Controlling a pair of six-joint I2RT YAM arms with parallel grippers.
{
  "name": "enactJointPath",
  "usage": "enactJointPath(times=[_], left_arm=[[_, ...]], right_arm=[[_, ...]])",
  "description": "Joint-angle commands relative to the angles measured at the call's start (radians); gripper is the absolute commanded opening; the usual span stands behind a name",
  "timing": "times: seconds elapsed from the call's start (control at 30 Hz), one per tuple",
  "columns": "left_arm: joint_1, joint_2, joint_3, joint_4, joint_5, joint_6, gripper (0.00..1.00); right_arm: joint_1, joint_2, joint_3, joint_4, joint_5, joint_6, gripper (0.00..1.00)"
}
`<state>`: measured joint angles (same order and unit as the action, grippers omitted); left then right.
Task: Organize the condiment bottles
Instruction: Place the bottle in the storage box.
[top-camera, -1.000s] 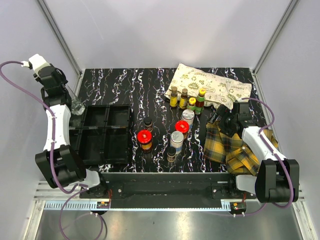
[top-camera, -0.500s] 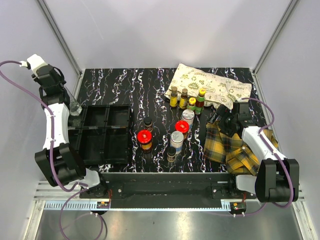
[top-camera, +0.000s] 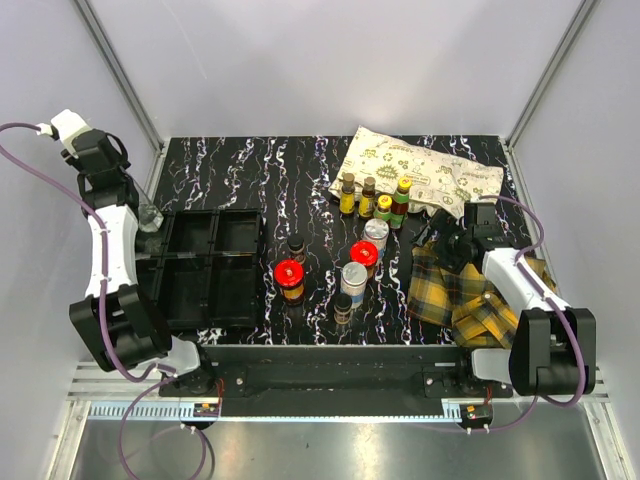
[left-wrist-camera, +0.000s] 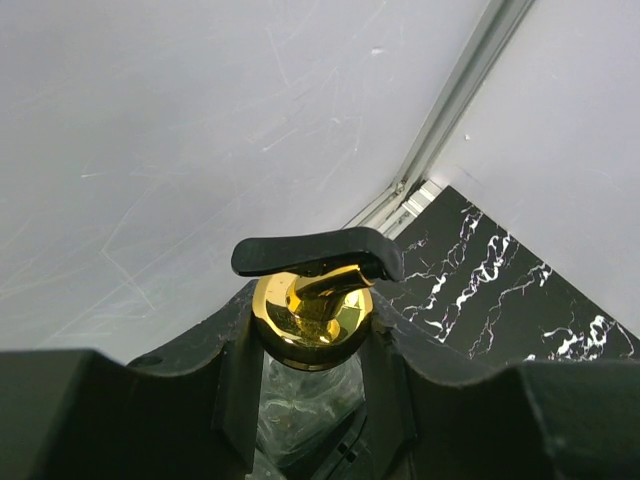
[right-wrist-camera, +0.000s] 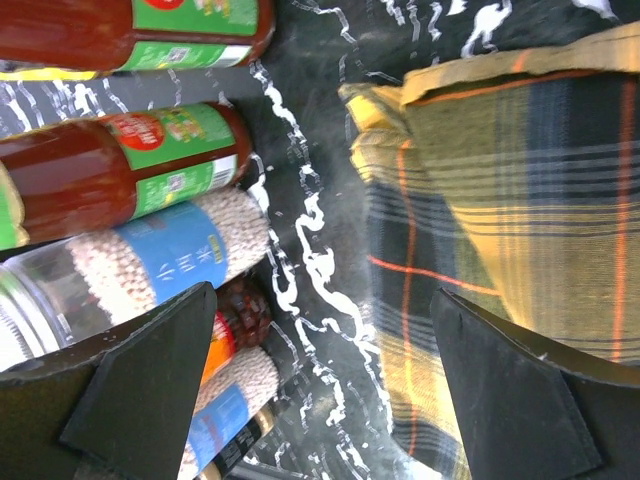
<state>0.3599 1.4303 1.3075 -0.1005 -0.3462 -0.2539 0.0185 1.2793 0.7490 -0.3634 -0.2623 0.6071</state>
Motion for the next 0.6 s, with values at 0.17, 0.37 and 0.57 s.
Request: enactJointPath(times=[0.17,0.37,0.57], left_arm=[[0.010,0.048,0.044,-0.042,-0.042,-0.058,0.00],[0.010,0.032,0.064,-0.063,-0.036,-0.039,0.00],[0.010,0.024,0.102,-0.077,0.025,-0.032,0.00]], right_arm=[[-0.002,-0.046,0.085,-0.039,-0.040,0.049,0.97],[-0.003,-0.109,0.055,-0.052,-0.009,0.105,0.96],[-0.002,-0.147,0.039,-0.059,0.002,0.147,0.95]])
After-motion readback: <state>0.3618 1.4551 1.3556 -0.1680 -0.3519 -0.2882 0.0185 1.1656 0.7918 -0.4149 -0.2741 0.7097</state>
